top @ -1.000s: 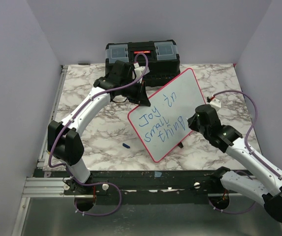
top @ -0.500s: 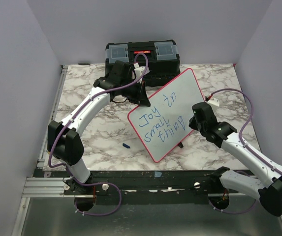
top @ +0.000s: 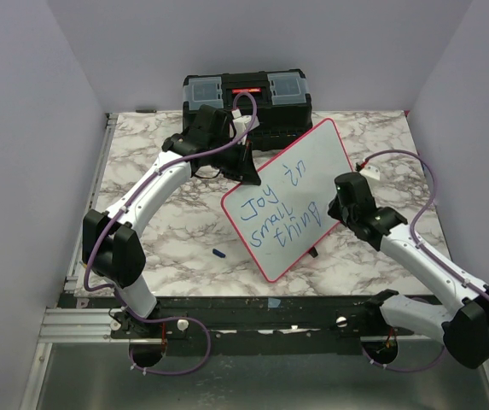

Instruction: Write a sentence on the whiteboard

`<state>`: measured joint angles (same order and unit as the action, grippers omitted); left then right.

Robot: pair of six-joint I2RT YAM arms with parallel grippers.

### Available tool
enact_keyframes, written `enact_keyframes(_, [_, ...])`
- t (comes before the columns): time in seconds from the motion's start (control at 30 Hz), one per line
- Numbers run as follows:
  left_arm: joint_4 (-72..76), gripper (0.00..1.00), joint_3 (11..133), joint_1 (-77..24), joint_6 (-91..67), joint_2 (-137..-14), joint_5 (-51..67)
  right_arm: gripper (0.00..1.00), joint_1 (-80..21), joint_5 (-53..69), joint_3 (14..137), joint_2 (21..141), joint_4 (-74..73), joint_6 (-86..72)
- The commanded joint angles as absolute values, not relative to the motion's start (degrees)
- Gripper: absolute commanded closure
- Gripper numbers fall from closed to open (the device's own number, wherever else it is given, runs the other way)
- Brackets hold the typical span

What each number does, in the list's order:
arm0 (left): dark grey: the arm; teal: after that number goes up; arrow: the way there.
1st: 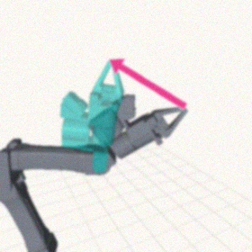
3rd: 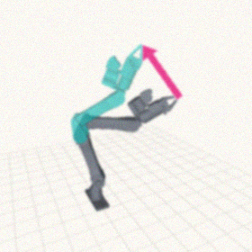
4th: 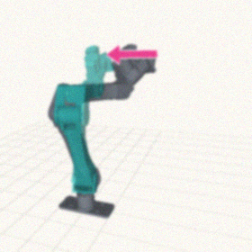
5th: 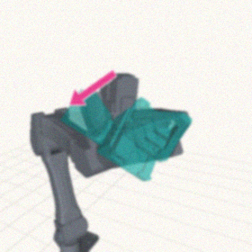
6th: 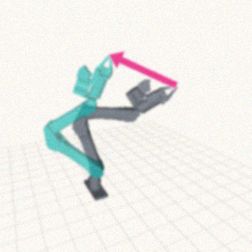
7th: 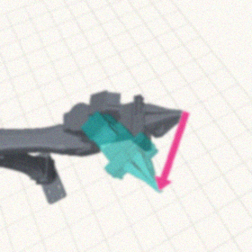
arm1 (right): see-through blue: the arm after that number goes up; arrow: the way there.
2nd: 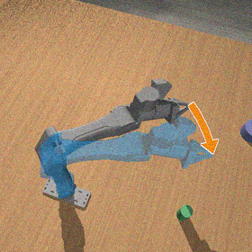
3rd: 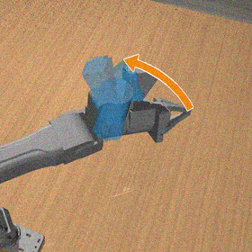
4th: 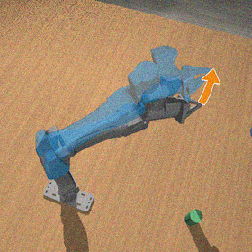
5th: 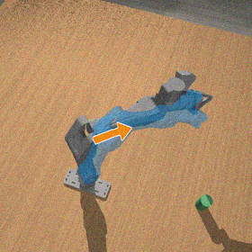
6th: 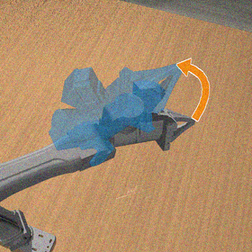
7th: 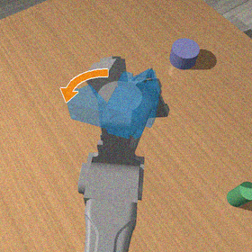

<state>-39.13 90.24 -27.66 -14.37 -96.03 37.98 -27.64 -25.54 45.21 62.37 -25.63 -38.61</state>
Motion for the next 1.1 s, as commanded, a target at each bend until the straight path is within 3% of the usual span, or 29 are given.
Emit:
enact_keyframes(0.0, [-40.8, 1.00, 90.6, -28.1, -10.8, -96.2, 35.1, 0.99, -27.2, -23.3, 46.5, 63.4, -22.8, -37.2])
enact_keyframes(1.07, [-40.3, 1.00, 90.4, -28.0, -9.8, -96.7, 35.3, 0.99, -27.1, -11.1, 43.4, 62.8, -20.5, -35.5])
